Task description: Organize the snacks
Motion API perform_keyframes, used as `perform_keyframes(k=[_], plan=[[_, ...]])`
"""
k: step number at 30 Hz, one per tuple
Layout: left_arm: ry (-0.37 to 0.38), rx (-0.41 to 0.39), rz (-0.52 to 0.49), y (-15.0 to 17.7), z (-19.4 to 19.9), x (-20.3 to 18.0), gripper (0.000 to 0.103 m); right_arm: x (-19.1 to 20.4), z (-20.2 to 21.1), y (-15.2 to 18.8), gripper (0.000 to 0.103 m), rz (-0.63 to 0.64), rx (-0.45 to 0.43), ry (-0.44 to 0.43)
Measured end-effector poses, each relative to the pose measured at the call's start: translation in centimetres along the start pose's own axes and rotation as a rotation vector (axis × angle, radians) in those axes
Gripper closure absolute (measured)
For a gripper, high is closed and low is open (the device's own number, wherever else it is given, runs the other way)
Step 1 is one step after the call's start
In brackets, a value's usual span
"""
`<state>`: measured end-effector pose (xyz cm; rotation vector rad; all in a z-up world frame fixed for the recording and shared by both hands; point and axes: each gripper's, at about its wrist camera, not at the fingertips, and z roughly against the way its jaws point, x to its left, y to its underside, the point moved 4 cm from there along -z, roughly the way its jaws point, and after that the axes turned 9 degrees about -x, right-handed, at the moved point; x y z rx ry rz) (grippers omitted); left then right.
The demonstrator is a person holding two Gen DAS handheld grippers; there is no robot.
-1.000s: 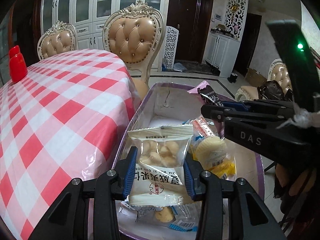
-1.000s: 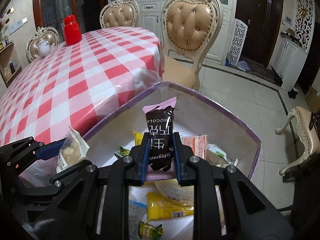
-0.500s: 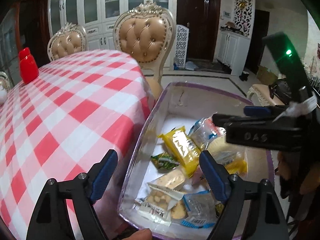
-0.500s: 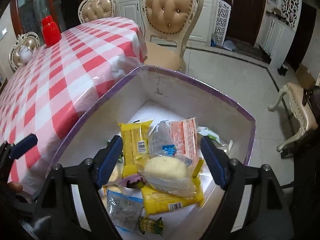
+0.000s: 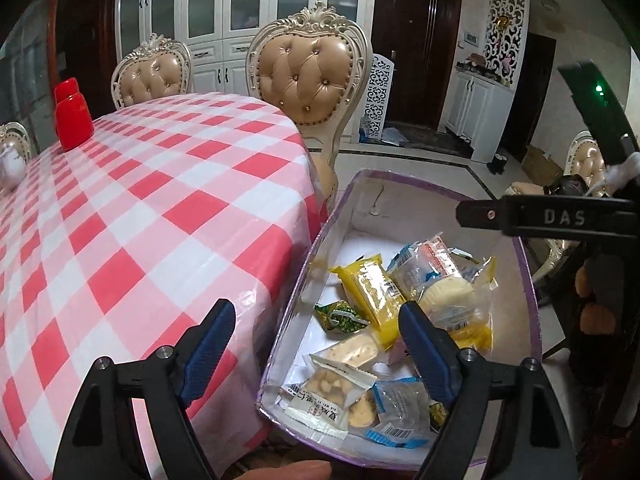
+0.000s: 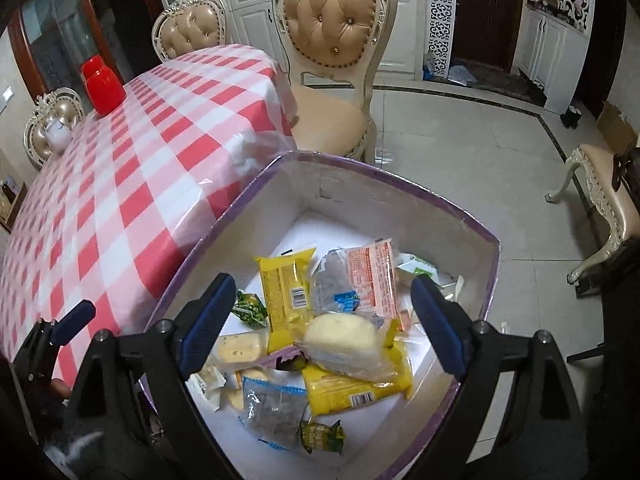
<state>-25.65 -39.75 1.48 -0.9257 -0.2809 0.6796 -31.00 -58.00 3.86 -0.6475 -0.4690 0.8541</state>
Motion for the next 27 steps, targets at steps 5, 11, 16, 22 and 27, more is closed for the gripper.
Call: perform_keyframes(k=[5,11,16,22,27], plan=[[0.034,0.045,0.04,0.6,-0.5,0.4,0.018,-0.1,-0.8,0.7,0.011,-0.018,0.059,-0.009],[0.024,0.074,0.034,1.5,-0.8,0.3,0.018,0.1,-2.7,2.5,0.011,0.046,0.171,0.071],[0.01,0.116,0.031,2.2,-1.5,0.2,0.018,0.0,-3.8,3.8,0.011,0.075,0.233,0.12],[-0.006,0.152,0.031,2.7,-2.2,0.4,0.018,0.0,-4.0,4.0,0.011,0.08,0.238,0.127],[-0.002,0.168,0.035,3.0,-2.4,0.4,0.018,0.0,-3.8,3.9,0.011,0.079,0.228,0.13]])
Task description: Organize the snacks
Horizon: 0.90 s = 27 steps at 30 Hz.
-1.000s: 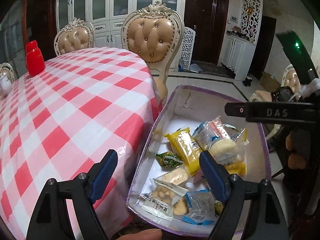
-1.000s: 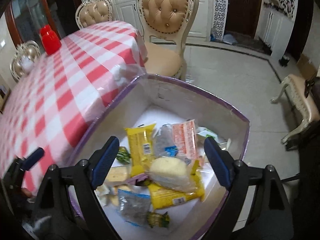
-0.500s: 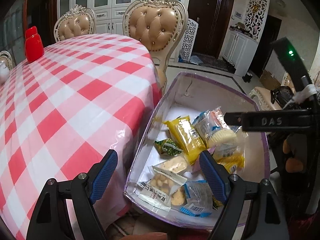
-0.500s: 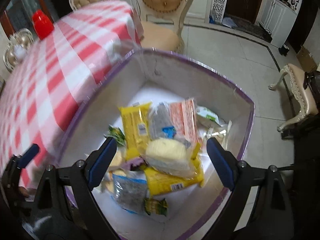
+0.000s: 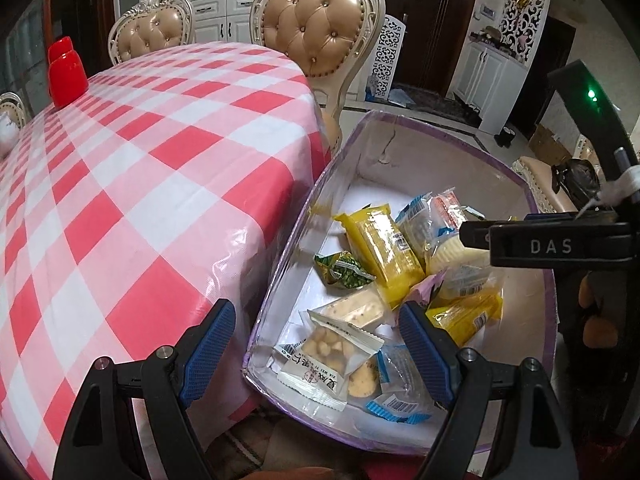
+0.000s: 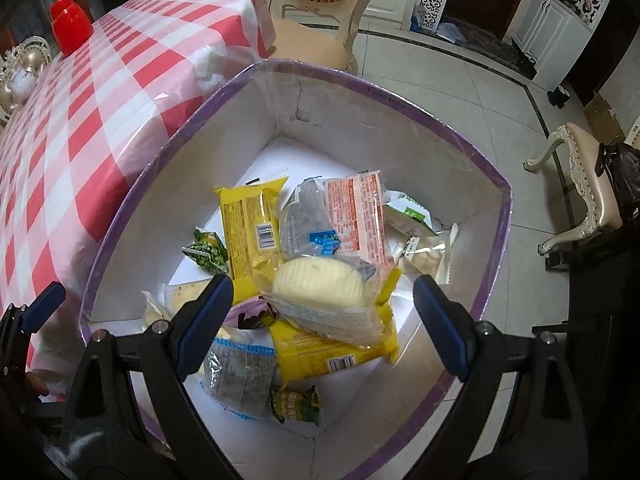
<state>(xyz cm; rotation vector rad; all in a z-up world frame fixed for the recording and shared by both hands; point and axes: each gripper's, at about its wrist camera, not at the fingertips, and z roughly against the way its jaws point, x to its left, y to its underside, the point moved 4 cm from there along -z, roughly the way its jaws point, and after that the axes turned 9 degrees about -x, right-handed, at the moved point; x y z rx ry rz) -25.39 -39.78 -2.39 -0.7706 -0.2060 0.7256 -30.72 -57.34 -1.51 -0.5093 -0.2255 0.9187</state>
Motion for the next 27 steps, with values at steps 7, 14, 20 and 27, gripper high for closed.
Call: perform_keyframes(k=[7,14,20,27], plan=[[-0.001,0.009,-0.005,0.17,-0.09,0.01,0.018,0.3,-0.06,0.08,0.011,0.008,0.001,-0.005],[0.0,0.015,-0.012,0.33,-0.18,-0.08,0.018,0.45,-0.07,0.15,0.011,0.012,0.0,-0.009],[-0.001,0.018,-0.014,0.37,-0.25,-0.03,0.018,0.66,-0.17,0.28,0.011,0.017,0.002,-0.013],[-0.001,0.024,-0.02,0.57,-0.32,-0.12,0.018,0.77,-0.28,0.4,0.011,0.018,0.003,-0.015]])
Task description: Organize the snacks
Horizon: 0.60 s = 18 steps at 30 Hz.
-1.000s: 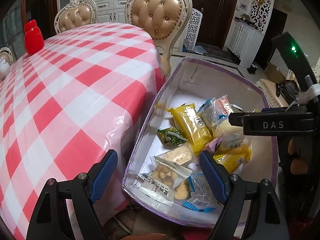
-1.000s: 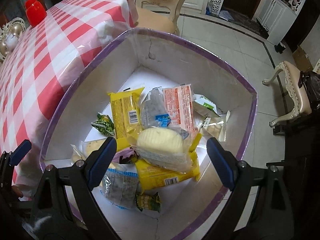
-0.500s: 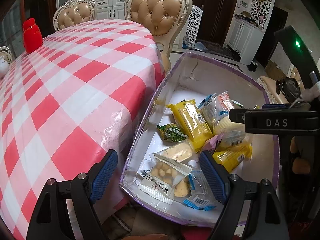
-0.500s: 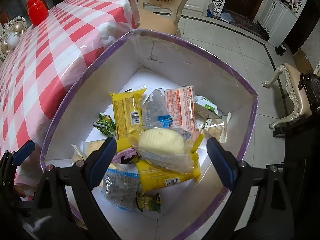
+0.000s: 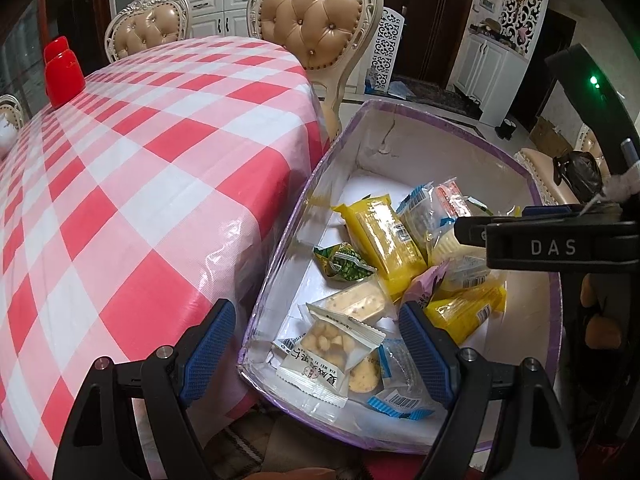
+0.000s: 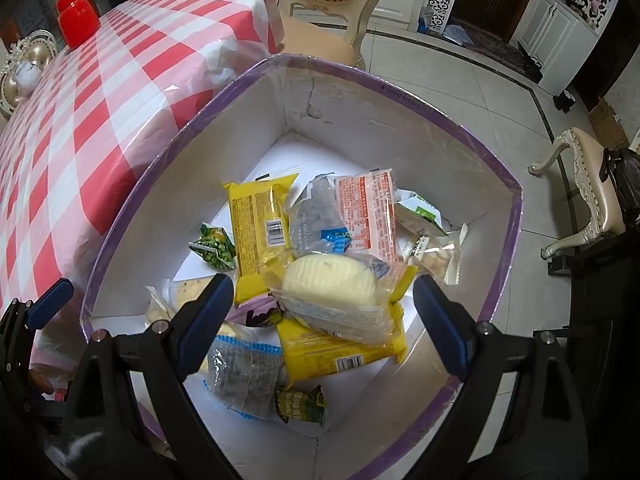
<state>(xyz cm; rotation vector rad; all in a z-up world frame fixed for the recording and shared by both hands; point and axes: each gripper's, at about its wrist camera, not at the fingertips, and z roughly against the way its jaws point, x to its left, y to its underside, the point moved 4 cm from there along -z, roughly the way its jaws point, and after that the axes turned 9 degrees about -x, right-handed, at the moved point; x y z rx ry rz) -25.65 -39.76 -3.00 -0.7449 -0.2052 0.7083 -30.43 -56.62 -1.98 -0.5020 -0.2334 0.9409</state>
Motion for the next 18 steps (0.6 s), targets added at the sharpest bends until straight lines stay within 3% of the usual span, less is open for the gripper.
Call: perform_keyframes(k=[18], plan=[[-0.005,0.012,-0.013,0.16,-0.33,-0.1,0.018,0.21,-0.38,0.29,0.011,0.003,0.008,-0.009]])
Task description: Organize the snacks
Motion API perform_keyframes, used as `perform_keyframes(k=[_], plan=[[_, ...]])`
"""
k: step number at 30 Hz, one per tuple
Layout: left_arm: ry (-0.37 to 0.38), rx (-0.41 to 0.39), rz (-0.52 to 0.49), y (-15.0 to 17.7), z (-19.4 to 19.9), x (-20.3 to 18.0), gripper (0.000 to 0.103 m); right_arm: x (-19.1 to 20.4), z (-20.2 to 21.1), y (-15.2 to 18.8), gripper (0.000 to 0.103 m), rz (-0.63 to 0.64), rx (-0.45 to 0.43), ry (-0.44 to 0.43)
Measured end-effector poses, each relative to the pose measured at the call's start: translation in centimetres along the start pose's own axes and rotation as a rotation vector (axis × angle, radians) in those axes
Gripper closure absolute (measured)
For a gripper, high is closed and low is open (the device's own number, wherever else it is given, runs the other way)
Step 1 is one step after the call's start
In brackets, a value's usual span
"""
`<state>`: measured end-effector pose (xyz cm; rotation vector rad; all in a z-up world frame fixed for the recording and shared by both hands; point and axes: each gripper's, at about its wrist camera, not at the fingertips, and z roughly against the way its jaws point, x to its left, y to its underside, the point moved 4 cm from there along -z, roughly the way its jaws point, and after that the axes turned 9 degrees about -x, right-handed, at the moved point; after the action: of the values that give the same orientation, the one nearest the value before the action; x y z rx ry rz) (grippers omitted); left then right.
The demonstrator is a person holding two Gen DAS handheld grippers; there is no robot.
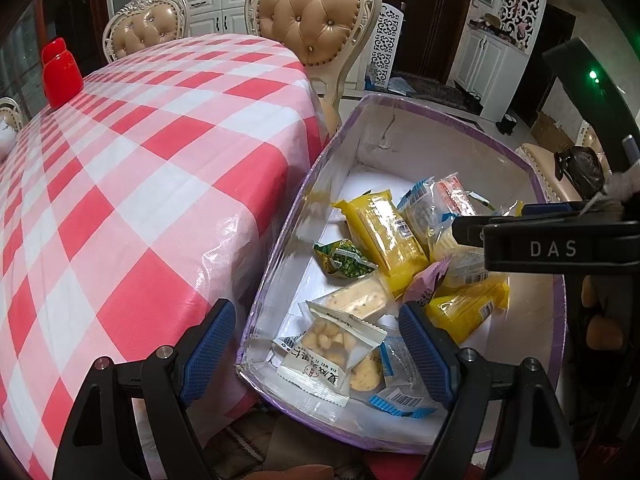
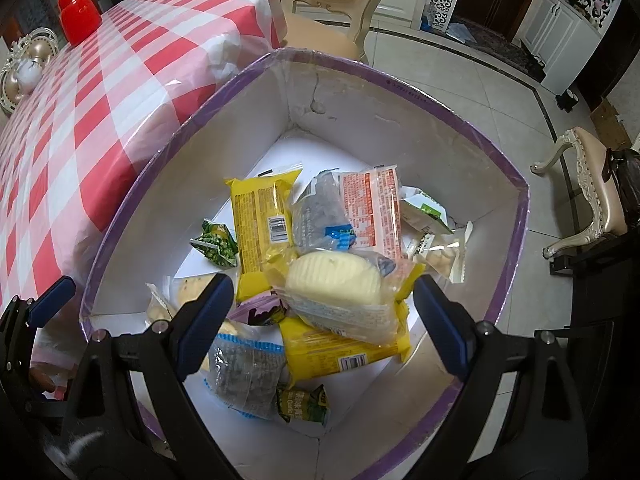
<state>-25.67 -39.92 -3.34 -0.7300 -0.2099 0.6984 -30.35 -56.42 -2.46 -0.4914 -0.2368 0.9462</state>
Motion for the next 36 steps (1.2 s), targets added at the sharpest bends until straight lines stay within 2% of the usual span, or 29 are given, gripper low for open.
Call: perform_keyframes(k=[36], plan=[[-0.029,0.008,-0.012,0.44,-0.38,0.06,0.018,0.11,-0.56,0.37,0.011,0.002,0.003,-0.003]])
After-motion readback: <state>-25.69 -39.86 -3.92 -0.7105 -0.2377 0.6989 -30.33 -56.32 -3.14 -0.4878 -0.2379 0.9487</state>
